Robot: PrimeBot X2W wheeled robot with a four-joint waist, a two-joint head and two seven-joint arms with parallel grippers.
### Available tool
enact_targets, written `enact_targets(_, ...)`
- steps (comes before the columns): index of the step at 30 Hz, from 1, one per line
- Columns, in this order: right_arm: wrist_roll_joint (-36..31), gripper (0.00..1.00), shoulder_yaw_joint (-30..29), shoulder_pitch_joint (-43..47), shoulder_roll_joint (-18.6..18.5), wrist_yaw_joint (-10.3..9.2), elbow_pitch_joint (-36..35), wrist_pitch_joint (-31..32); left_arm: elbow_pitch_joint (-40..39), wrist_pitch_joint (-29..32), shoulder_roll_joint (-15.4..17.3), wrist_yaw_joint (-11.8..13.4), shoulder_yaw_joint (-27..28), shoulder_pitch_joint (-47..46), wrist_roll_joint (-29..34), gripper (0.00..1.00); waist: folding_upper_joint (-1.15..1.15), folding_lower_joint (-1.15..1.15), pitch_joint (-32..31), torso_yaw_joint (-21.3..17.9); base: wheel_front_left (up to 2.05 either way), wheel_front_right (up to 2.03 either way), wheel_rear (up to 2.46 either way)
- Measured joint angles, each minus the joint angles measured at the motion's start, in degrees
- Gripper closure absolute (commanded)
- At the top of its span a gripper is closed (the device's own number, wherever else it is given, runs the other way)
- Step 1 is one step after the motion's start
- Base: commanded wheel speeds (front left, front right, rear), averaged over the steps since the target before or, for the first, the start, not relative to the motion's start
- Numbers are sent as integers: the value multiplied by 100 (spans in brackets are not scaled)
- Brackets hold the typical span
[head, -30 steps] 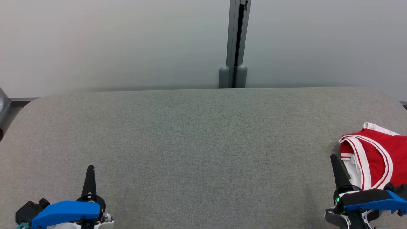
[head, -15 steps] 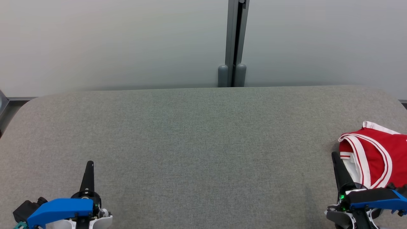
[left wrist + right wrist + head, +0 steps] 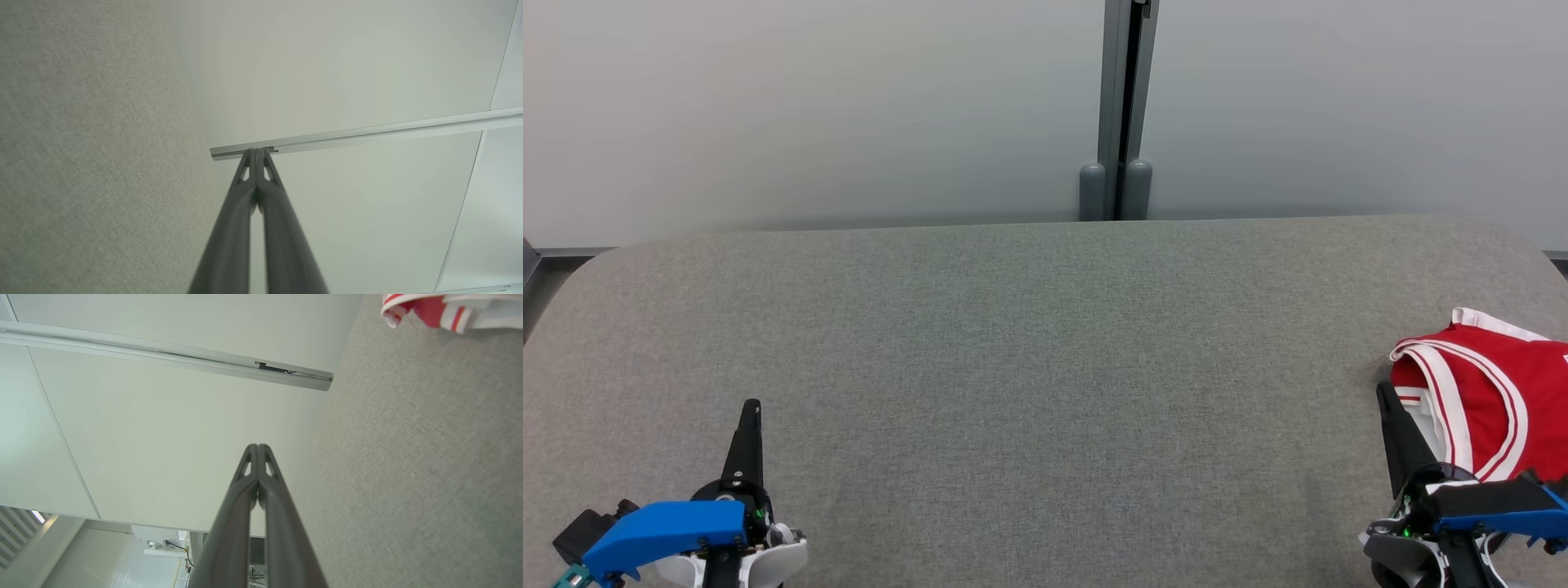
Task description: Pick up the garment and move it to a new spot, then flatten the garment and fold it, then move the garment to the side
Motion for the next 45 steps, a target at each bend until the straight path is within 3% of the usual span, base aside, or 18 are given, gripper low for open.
enact_targets(24, 942, 100, -48, -1, -11, 0, -178, 244, -169, 247, 8, 0, 40, -108, -977, 100, 0, 0, 55, -48, 0, 0, 0)
enact_targets(45, 951, 100, -49, -1, -12, 0, -180, 245, -170, 249, 8, 0, 41, -108, -977, 100, 0, 0, 55, -48, 0, 0, 0)
